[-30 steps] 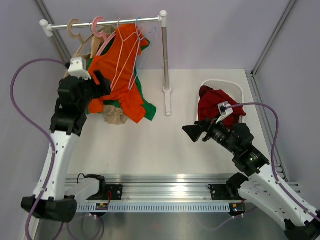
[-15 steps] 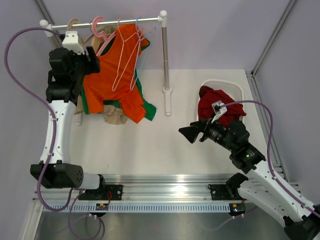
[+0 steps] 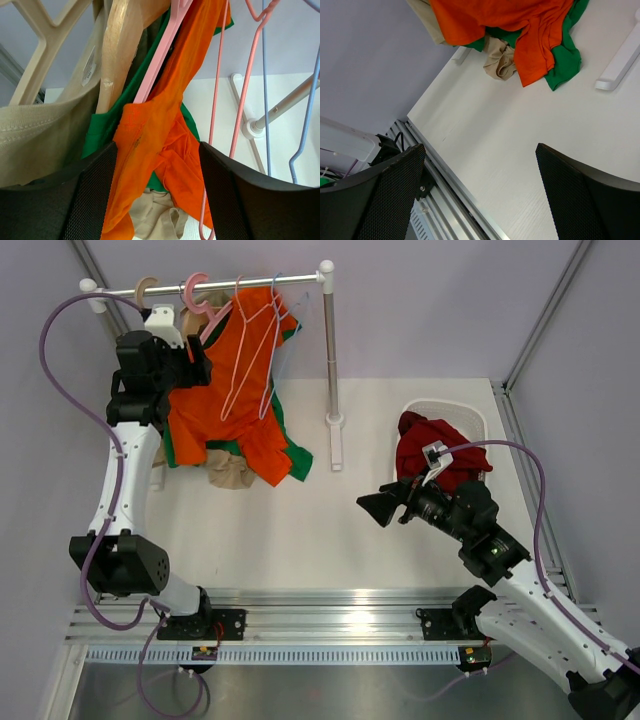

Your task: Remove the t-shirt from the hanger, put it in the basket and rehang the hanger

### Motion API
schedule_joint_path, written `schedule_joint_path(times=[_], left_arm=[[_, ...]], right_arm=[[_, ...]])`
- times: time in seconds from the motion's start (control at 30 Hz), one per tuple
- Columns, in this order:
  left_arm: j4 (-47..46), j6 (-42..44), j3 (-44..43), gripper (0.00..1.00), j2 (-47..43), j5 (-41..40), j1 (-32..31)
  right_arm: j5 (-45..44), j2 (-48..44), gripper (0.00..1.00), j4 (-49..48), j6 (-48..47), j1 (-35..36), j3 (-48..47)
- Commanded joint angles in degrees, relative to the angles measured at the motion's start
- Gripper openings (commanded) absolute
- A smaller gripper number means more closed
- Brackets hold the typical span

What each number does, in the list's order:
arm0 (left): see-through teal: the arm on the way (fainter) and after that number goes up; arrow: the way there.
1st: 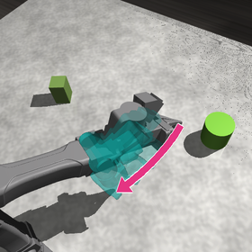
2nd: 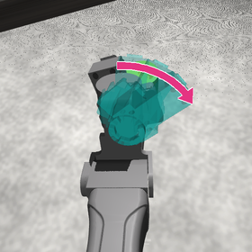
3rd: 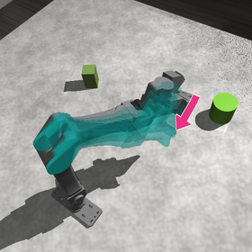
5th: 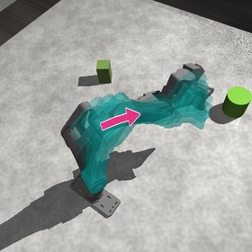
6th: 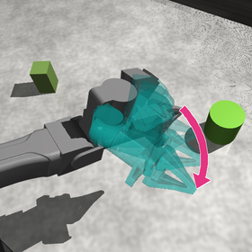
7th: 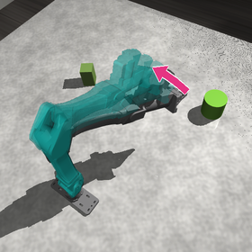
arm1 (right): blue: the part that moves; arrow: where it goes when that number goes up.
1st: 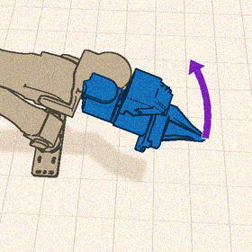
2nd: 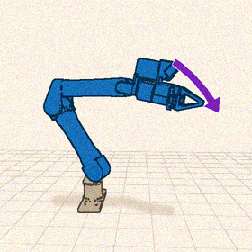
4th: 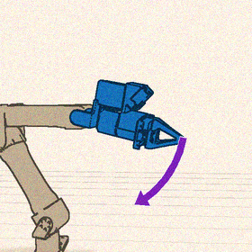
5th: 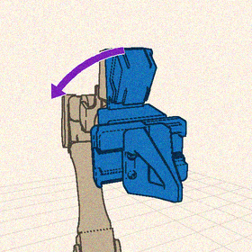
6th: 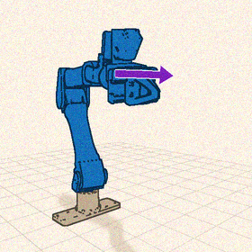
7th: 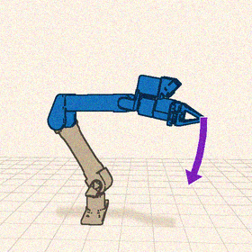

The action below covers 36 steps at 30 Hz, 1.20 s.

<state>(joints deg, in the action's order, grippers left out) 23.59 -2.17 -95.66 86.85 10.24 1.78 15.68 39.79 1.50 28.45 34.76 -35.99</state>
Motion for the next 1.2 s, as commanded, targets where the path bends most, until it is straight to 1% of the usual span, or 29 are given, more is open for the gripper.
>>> schedule_joint_path(times=[0.0, 0.17, 0.2, 0.23, 0.3, 0.4, 0.5, 0.53, 0.63, 0.73, 0.77, 0.83, 0.93, 0.97, 1.0, 1.03, 1.1, 1.17], left_arm=[[-5.74, 0.42, 0.64, 0.69, -2.91, 0.39, 0.06], [-5.66, 1.74, 1.26, 0.69, -0.90, -1.80, -0.02], [-5.75, 1.56, 1.61, 0.68, -0.89, -3.46, -0.11], [-6.27, 1.65, 2.92, 0.68, -0.98, -3.30, -0.11], [-7.33, 1.82, 3.81, 0.67, -0.72, -2.07, -0.20], [-7.25, 1.04, 3.55, 0.62, 0.25, 1.43, -0.46], [-7.33, 0.68, 3.63, 0.45, 0.25, 0.84, -1.43], [-7.42, 0.85, 3.98, 0.36, -0.01, 0.05, -3.00], [-8.04, 1.65, 4.51, 0.30, -0.80, -1.98, -4.41], [-8.21, 1.38, 4.51, 0.31, -0.72, -2.77, -4.59], [-8.21, 1.30, 4.60, 0.34, -0.54, -3.03, -4.59], [-8.13, 1.29, 4.78, 0.34, -0.37, -3.82, -4.59], [-7.95, 1.74, 4.95, 0.43, 0.16, -4.61, -4.68], [-8.04, 1.74, 5.04, 0.45, 0.51, -5.05, -4.68], [-8.04, 1.74, 5.04, 0.38, 0.60, -5.49, -4.68], [-8.12, 1.82, 4.95, 0.28, 0.69, -5.84, -4.77], [-8.21, 0.86, 4.95, 0.00, 0.87, -7.07, -4.77], [-8.39, 0.51, 4.78, 0.00, 0.87, -6.90, -4.77]], right_arm=[[0.14, 0.37, 0.99, -1.85, -1.11, 0.31, -1.45], [0.49, 0.81, 1.00, -1.85, -0.94, 0.39, -1.72], [0.32, 0.55, 0.99, -1.85, -1.11, 0.31, -1.72], [0.23, 0.29, 1.00, 0.07, -1.20, 0.30, -1.72], [-0.39, -0.15, 1.00, 0.35, -1.29, 0.30, -1.63], [-0.48, 0.02, 0.99, 0.17, -1.46, 0.39, -1.54], [-0.22, 0.81, 1.00, -0.09, -1.29, 0.30, -1.63], [-0.04, 0.99, 1.00, -0.09, -1.20, 0.30, -1.54], [-0.30, 0.73, 0.99, 0.00, -1.20, 0.30, -1.37], [-0.39, 0.29, 0.99, 0.17, -1.20, 0.31, -1.54], [-0.39, 0.03, 1.00, 0.17, -1.20, 0.39, -1.54], [-0.56, -0.41, 1.00, 0.44, -1.20, 0.31, -1.72], [-0.83, -1.12, 0.99, 1.14, -1.29, 0.39, -1.98], [-0.92, -1.21, 1.00, 1.23, -1.20, 0.31, -2.07], [-1.00, -1.47, 0.99, 1.23, -1.11, 0.30, -2.07], [-1.00, -1.56, 1.00, 1.23, -0.94, 0.30, -2.33], [-1.00, -1.56, 0.99, 1.23, -0.76, 0.30, -2.68], [-0.92, -1.47, 1.00, 1.31, -0.67, 0.39, -3.21]])
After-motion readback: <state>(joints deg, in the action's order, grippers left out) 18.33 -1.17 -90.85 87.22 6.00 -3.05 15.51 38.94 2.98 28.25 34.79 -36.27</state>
